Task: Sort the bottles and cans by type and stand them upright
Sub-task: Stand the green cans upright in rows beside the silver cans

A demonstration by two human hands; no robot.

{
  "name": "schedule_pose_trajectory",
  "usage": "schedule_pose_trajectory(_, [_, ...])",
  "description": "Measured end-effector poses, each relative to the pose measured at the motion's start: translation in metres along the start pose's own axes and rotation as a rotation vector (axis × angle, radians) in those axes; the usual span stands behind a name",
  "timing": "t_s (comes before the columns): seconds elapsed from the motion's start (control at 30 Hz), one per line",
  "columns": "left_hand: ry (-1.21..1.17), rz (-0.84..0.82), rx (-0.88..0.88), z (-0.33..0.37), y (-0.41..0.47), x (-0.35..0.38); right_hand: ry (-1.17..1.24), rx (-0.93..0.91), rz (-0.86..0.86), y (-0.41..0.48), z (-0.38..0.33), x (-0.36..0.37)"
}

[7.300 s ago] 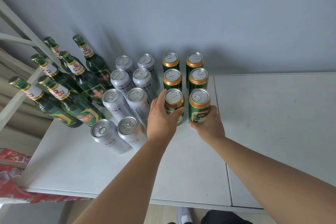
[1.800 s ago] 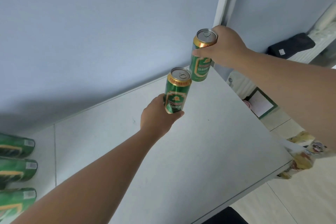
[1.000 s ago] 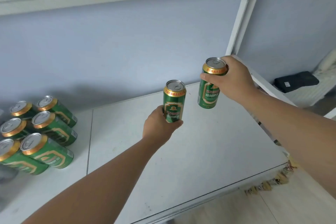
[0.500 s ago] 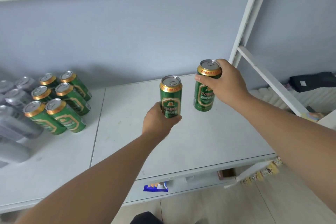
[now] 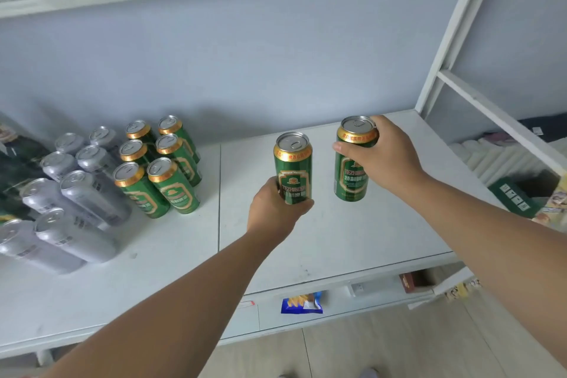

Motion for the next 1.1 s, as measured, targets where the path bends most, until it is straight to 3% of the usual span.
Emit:
schedule_pose_trajectory(0.77, [-0.025, 0.165, -0.209, -0.118, -0.093, -0.085, 0.053, -0.05, -0.148, -0.1, -0.048, 0.113])
schedule_pose_trajectory(1.1, [-0.088, 0.153, -0.208, -0.173, -0.066, -0.149, 0.045, -0.004, -0.175, -0.117, -0.075, 0.194])
Point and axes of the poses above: each hand's wrist, its own y-axis towards the middle knuckle, its own x-axis out of the palm, z = x × y, the point moved 1 cm from there along y, towards the middle knuckle, and after that the axes turned 7 degrees about y, right-handed, at the moved point
